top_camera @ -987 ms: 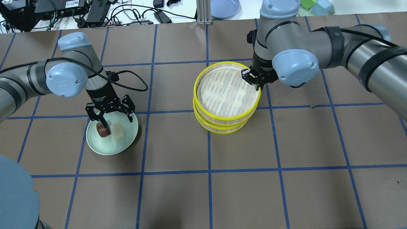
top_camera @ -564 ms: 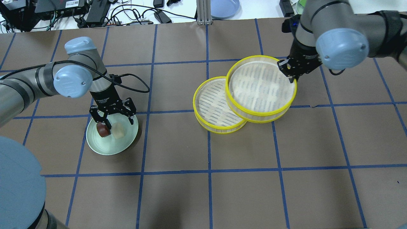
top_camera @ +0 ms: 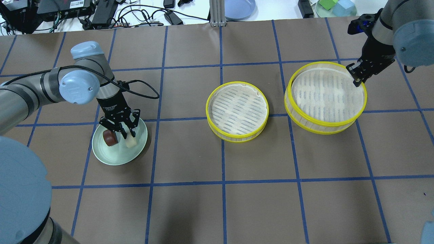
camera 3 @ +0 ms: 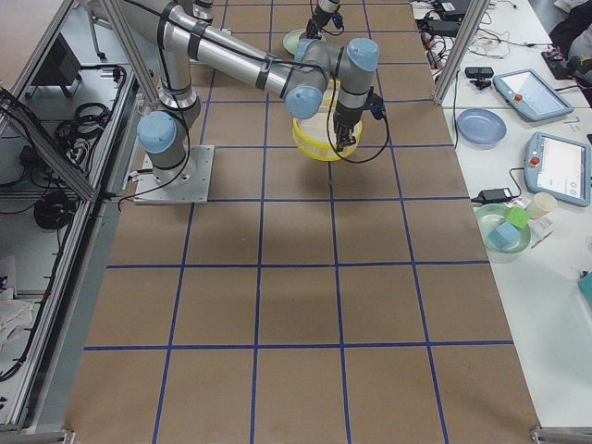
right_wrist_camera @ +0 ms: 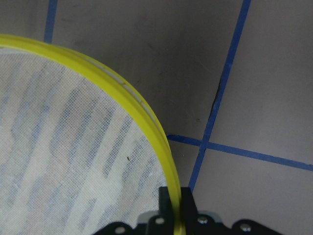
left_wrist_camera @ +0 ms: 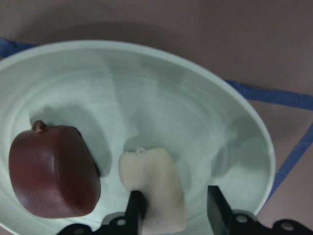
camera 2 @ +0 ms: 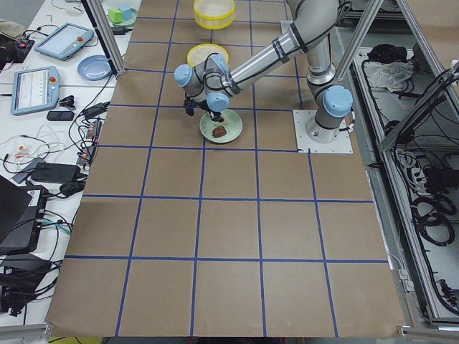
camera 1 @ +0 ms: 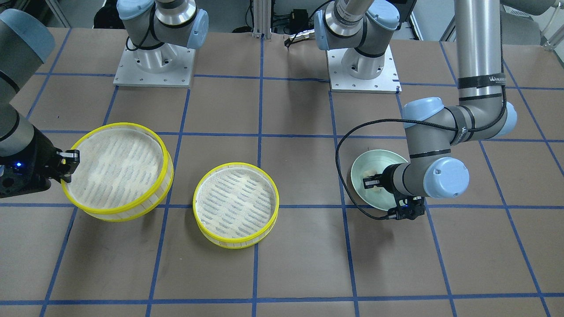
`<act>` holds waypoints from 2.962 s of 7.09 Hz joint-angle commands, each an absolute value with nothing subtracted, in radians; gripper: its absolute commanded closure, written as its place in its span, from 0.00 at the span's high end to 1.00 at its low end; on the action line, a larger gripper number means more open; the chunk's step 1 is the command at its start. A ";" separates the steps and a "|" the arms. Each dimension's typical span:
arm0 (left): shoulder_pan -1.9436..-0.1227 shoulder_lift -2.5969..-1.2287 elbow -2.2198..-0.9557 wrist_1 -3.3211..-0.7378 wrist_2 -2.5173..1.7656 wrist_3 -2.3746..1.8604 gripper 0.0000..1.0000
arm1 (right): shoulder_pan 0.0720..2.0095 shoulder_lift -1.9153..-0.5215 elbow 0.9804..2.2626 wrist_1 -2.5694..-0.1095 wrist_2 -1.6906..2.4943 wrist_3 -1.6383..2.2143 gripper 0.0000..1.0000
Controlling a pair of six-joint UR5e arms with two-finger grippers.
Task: Place buns in different layers of steamer
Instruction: 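Grasp the white bun with left gripper while right gripper lifts the top steamer tier aside, then carry the white bun with left gripper over the lower steamer tier, then open left gripper to drop the white bun into the lower tier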
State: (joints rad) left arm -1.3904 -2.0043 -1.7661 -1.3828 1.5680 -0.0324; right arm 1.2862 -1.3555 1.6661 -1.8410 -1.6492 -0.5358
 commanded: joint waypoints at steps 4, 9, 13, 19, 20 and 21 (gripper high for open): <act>-1.420 -1.898 -1.607 -1.504 1.451 -0.247 0.00 | 1.278 -1.356 1.669 -1.836 -1.647 -0.545 0.00; -1.621 -1.946 -1.594 -1.195 1.049 -0.569 0.00 | 1.278 -1.356 1.672 -1.844 -1.647 -0.543 0.00; -1.785 -2.049 -1.600 -1.042 1.011 -0.690 0.50 | 1.278 -1.356 1.674 -1.845 -1.647 -0.543 0.00; -1.625 -1.935 -1.562 -1.286 1.355 -0.301 1.00 | 1.435 -1.359 1.677 -1.858 -1.644 -0.300 0.00; -1.565 -1.899 -1.562 -1.401 1.449 -0.187 1.00 | 1.513 -1.356 1.677 -1.858 -1.644 -0.178 0.00; -1.495 -1.879 -1.568 -1.464 1.507 -0.076 1.00 | 1.576 -1.336 1.677 -1.874 -1.644 -0.073 0.00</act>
State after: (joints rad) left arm -1.5782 -1.9110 -1.5639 -1.3619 1.4158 -0.2226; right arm 1.4915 -1.3525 1.6766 -1.8608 -1.6446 -0.2045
